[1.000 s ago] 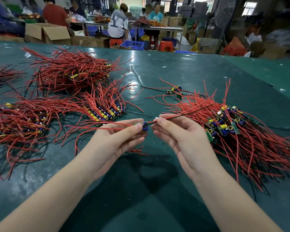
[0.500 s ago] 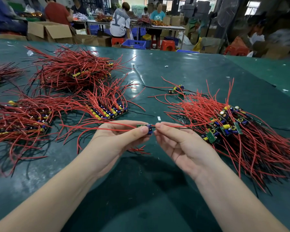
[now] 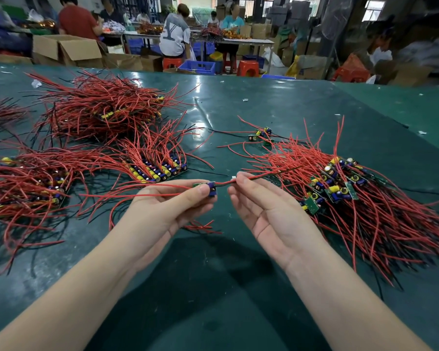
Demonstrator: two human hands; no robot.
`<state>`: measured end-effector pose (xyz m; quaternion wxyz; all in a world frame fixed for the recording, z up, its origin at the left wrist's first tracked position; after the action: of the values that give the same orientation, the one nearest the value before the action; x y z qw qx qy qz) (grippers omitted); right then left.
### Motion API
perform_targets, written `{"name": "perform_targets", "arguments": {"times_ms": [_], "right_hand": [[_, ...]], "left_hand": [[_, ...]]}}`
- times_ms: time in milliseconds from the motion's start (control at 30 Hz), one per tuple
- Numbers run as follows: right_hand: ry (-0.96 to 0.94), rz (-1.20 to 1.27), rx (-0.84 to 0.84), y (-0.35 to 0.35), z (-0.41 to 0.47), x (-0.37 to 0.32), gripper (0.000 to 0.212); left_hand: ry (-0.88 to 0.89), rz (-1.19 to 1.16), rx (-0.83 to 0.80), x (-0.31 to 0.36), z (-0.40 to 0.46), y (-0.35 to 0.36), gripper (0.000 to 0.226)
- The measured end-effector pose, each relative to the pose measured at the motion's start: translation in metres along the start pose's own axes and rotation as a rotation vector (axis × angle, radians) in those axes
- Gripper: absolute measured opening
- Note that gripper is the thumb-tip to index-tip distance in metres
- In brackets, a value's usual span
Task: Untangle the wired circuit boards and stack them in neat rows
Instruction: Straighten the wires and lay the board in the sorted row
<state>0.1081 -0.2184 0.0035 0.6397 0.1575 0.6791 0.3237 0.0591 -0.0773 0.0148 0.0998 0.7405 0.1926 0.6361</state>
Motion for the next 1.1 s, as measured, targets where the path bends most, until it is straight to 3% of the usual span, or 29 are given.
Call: {"name": "perform_targets", "arguments": {"times_ms": [200,400,767,1100], "right_hand": [[0.015,-0.064,0.034,-0.005,0.000,0.003,0.007],[-0.001,-0.036,-0.050,0.002,0.000,-0.003,0.009],[-0.368,-0.444,-0.261,0.018,-0.004,-0.024,0.020],[-0.442,-0.415,-0.167,0.014,-0.006,-0.027,0.017]], "left_hand": [[-0.020,0.007,-0.025,-0.001,0.000,0.002,0.023],[-0.037,-0.051,0.018,0.000,0.003,-0.003,0.017],[-0.193,-0.068,-0.027,-0.009,0.002,0.001,0.016],[-0.196,-0.044,-0.037,-0.008,0.001,0.003,0.015]]}}
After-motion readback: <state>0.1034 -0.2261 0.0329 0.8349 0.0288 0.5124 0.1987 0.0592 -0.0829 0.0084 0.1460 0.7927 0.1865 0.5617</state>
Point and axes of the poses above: each hand's wrist, its own z-axis towards the middle knuckle, its own y-axis out of the palm, x = y × z, the point moved 7 cm from there along z, towards the middle knuckle, and after that the axes turned 14 degrees about -y, right-handed, at the moved point
